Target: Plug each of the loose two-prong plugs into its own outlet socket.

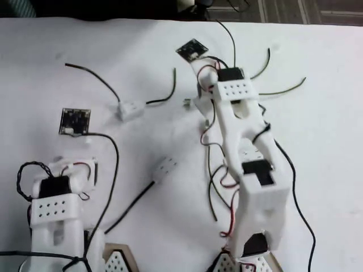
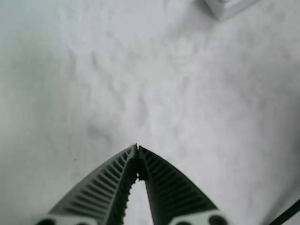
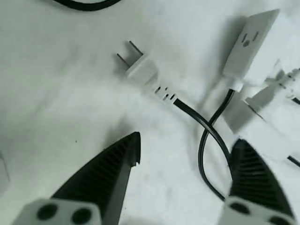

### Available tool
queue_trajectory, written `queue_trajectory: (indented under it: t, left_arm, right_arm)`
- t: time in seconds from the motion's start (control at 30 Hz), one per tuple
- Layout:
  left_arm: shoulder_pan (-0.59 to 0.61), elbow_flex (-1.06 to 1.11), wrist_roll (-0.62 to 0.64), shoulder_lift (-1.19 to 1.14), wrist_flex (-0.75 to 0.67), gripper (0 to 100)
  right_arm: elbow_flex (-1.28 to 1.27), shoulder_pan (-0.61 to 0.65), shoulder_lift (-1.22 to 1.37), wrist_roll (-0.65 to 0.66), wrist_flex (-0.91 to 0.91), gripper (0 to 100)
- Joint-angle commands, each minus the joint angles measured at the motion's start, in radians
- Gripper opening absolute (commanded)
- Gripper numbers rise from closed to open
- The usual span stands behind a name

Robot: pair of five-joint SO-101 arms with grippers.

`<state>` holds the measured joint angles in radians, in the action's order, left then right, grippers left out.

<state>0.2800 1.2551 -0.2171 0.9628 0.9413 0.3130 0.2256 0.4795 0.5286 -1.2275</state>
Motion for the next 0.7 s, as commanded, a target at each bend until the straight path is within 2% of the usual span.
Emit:
queue_trajectory:
  t: [0.0,0.3,0.37,0.53,0.6,0.67]
  left_arm:
    - [0.005,-0.005,0.008,0.016,-0.020,3]
    - [0.004,-0.003,0.008,0.016,-0.020,3]
    - [0.004,-0.003,0.008,0.016,-0.020,3]
    - [0.002,0.015,-0.021,0.021,-0.038,3]
    - [0.002,0.015,-0.034,0.021,-0.040,3]
    - [0.002,0.015,-0.034,0.021,-0.041,3]
  right_arm:
    - [0.153,0.013,0.097,0.011,0.010,39.1]
    - [0.443,0.021,0.418,0.012,0.008,38.2]
    - [0.485,0.021,0.464,0.012,0.008,31.9]
    - [0.589,0.019,0.510,0.011,-0.053,0.6]
    - [0.667,0.015,0.504,0.011,-0.153,4.3]
    - [0.766,0.013,0.489,0.011,-0.274,1.9]
